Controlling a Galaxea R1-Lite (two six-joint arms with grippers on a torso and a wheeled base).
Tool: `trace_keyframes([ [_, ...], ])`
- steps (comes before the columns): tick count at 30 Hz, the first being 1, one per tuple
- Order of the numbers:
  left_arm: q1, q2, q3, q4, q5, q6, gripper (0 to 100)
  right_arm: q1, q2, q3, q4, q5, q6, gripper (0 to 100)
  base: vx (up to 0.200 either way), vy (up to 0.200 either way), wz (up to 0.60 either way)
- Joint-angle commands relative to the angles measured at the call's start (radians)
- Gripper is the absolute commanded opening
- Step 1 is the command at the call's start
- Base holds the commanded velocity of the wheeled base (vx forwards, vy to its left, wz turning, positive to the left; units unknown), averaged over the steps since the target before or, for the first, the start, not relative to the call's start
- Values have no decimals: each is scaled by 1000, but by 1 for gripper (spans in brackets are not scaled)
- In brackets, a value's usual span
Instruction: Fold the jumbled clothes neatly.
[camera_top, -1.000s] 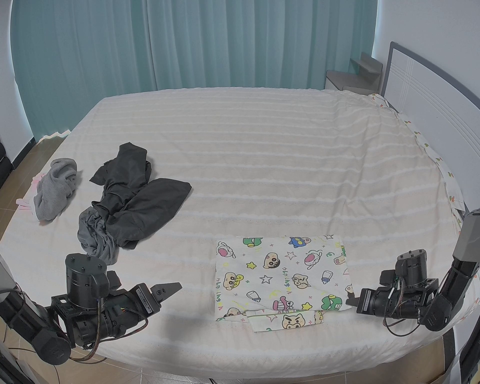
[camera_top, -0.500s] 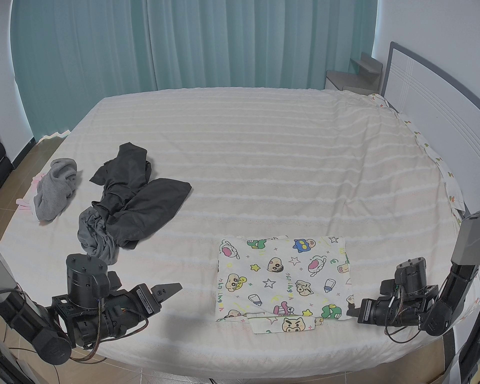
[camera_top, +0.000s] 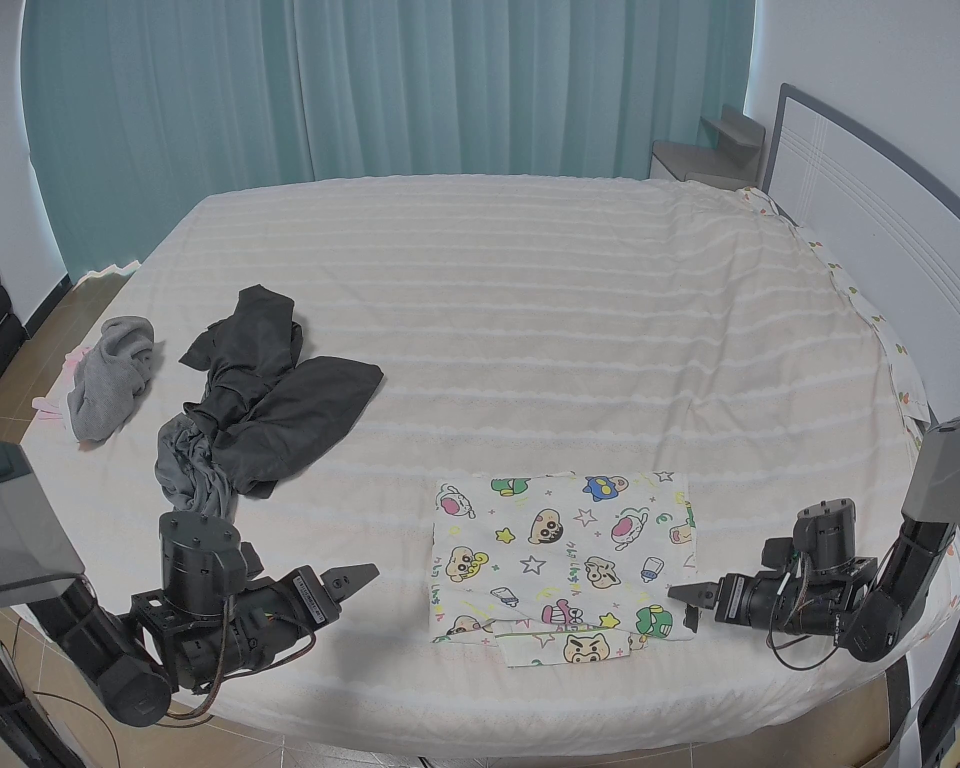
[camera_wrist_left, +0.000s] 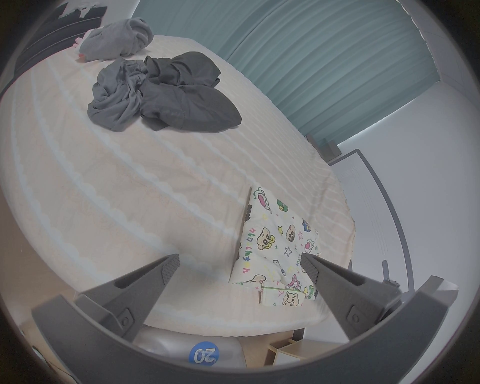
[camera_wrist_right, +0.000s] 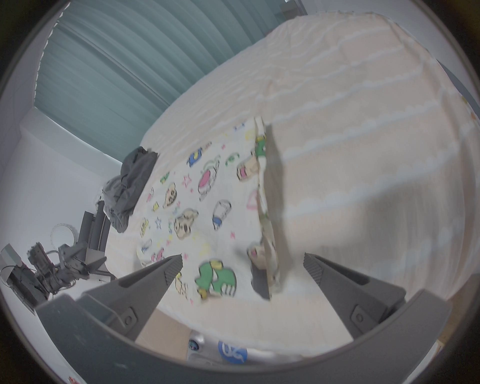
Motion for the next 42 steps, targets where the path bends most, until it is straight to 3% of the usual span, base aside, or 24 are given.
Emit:
trace_keyframes([
  [1,5,204,-96,-75,2,8,100,-47,30,-128,8,8,-5,100,0,0,0],
  [7,52,357,-273,-87,-40,149,100,-59,147,-242,11,11,-5,100,0,0,0],
  [11,57,368,-342,-78,-161,154,100,-57,175,-265,10,31,-5,100,0,0,0],
  [17,55,425,-446,-52,-184,163,100,-68,195,-272,2,57,3,100,0,0,0],
  [21,52,454,-514,43,-208,204,100,-67,201,-275,1,58,4,100,0,0,0],
  [31,46,500,-586,71,-337,206,100,-73,210,-282,-2,60,10,100,0,0,0],
  [42,6,531,-630,66,-343,204,100,-68,227,-321,-2,64,60,100,0,0,0],
])
